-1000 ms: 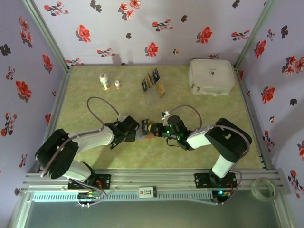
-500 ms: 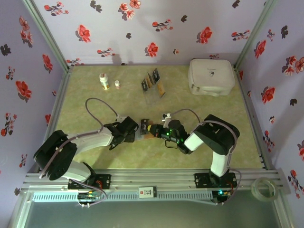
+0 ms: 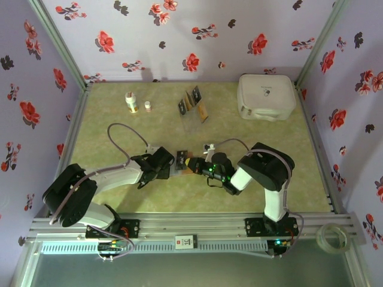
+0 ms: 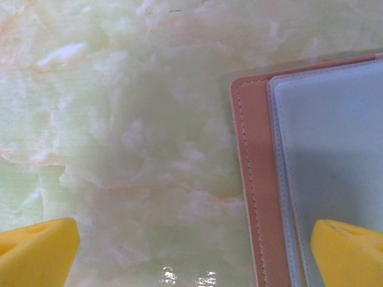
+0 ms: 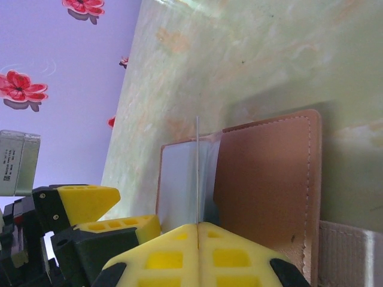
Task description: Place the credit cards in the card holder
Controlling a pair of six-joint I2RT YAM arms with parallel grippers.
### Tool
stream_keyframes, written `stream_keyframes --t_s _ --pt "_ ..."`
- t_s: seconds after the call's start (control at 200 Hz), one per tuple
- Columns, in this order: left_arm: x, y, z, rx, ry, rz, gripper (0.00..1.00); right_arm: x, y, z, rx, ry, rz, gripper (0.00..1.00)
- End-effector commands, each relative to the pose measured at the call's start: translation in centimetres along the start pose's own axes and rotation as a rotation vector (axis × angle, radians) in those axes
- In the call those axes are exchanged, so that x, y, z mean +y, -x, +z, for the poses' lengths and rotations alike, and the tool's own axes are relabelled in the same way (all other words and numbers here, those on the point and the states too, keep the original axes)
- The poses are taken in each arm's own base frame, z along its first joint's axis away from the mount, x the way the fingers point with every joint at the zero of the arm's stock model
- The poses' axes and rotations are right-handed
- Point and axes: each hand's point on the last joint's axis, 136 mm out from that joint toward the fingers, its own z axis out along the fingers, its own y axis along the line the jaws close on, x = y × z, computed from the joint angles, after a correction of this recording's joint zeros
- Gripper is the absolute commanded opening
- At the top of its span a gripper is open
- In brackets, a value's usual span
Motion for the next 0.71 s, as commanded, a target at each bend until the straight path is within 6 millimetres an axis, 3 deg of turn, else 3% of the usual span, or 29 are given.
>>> stream_keyframes --t_s 0.0,0.7 --pt "1.23 -1.22 0.07 0.025 0.051 0.016 1.0 1.16 0.43 0.47 -0.021 0.047 0.001 0.0" --pt "1.34 -1.44 0.13 0.026 0.052 0.016 1.0 1.26 -0.45 1.45 0.02 0.056 0.014 0.0"
